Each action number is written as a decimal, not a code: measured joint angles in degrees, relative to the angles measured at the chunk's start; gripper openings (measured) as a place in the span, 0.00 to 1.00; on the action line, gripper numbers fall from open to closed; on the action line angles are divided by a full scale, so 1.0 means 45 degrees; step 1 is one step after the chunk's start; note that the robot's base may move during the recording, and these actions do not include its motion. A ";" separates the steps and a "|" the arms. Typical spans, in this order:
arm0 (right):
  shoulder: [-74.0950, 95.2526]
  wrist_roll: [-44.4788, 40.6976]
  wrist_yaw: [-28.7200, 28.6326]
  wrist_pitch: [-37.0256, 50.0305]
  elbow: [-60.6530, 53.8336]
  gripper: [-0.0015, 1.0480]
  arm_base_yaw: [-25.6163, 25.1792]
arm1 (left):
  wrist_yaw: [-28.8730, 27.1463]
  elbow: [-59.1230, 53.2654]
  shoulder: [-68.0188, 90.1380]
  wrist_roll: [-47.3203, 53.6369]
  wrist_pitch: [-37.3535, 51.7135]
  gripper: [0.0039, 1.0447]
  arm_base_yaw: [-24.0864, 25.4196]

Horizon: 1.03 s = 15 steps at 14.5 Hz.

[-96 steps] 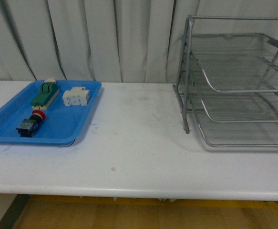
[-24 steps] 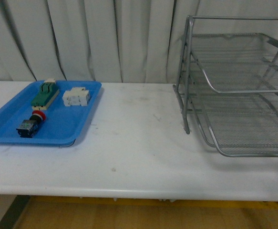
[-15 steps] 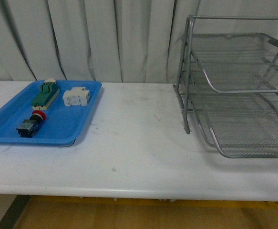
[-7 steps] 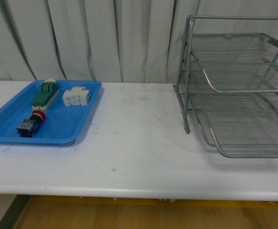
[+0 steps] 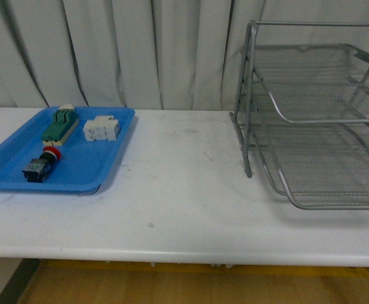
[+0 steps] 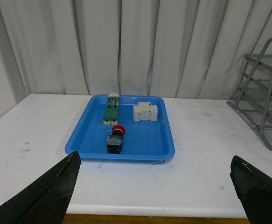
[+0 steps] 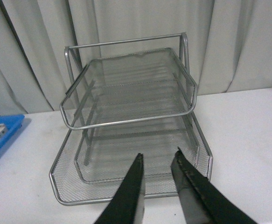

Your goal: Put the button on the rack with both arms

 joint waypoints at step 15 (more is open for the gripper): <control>-0.5382 -0.0835 0.3220 -0.3356 -0.1608 0.02 0.3123 | 0.0000 0.0000 0.0000 0.0000 0.0005 0.94 0.0000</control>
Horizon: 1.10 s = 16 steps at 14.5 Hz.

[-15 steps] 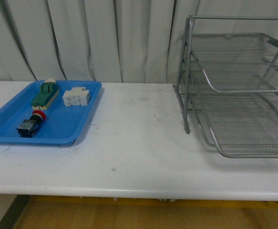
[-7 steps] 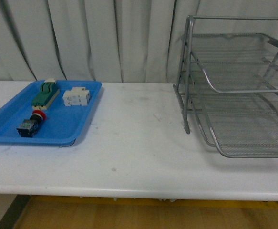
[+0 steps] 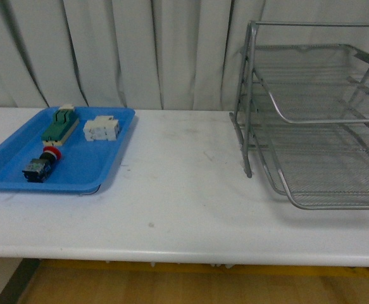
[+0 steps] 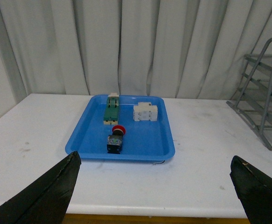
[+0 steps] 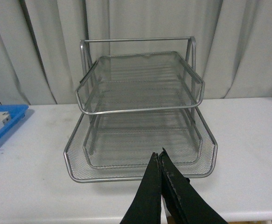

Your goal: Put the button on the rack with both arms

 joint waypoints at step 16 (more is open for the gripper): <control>-0.3954 -0.0019 0.0000 -0.4085 0.0005 0.50 0.0000 | 0.0000 0.0000 0.0000 0.0000 -0.0005 0.94 0.0000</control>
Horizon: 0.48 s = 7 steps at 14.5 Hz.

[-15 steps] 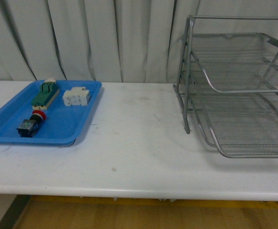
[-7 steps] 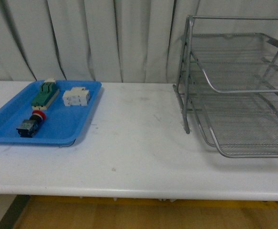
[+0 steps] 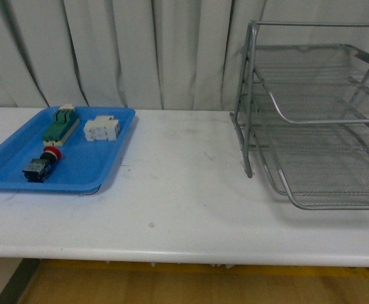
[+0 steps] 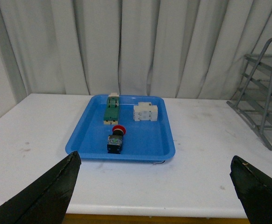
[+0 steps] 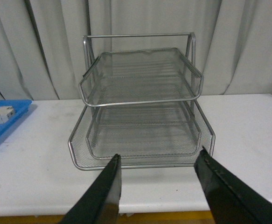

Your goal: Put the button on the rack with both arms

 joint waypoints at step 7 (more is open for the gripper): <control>0.0000 0.0005 -0.0005 0.0005 0.0000 0.94 0.0000 | 0.0083 0.5343 1.3930 -0.0529 0.3973 0.94 0.1739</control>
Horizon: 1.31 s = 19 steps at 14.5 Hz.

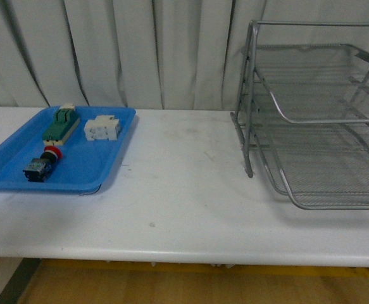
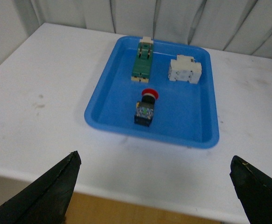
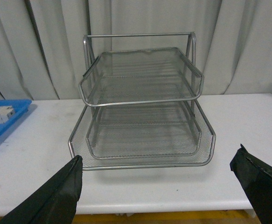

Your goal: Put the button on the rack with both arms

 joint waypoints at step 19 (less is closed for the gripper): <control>0.0000 0.0000 0.0000 0.0000 0.0000 0.94 0.0000 | 0.0525 1.2182 1.4751 0.3075 -0.3259 0.94 -0.0039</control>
